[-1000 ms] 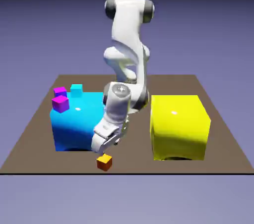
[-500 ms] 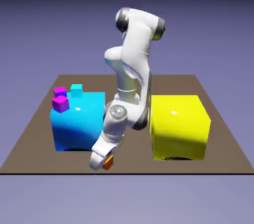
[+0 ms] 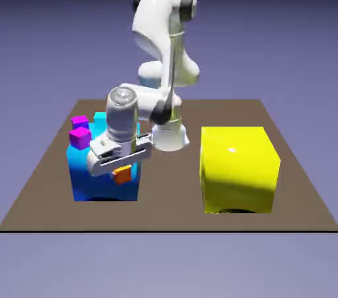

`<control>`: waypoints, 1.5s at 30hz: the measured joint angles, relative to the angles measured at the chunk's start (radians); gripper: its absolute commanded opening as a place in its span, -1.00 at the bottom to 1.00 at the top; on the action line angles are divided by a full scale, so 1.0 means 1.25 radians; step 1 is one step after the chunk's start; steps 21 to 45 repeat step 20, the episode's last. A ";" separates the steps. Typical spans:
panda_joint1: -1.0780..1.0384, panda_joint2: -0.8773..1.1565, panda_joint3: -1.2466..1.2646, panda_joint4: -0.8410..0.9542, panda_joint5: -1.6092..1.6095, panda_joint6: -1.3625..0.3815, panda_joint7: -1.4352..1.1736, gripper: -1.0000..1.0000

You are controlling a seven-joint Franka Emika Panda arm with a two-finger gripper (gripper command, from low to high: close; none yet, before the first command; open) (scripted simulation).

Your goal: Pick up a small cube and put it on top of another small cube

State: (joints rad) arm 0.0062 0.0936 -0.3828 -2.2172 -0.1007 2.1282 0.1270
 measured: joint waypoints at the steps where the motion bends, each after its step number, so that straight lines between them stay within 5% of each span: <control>1: -0.021 -0.029 -0.005 0.001 0.002 -0.034 0.029 -1.00; 10: -0.251 -0.268 -0.036 0.002 -0.043 -0.310 0.266 -1.00; 17: -0.288 -0.243 -0.047 -0.117 -0.086 -0.169 0.266 -1.00; 18: -0.288 -0.242 -0.048 -0.122 -0.087 -0.163 0.266 1.00; 45: -0.288 -0.242 -0.048 -0.122 -0.089 -0.162 0.267 1.00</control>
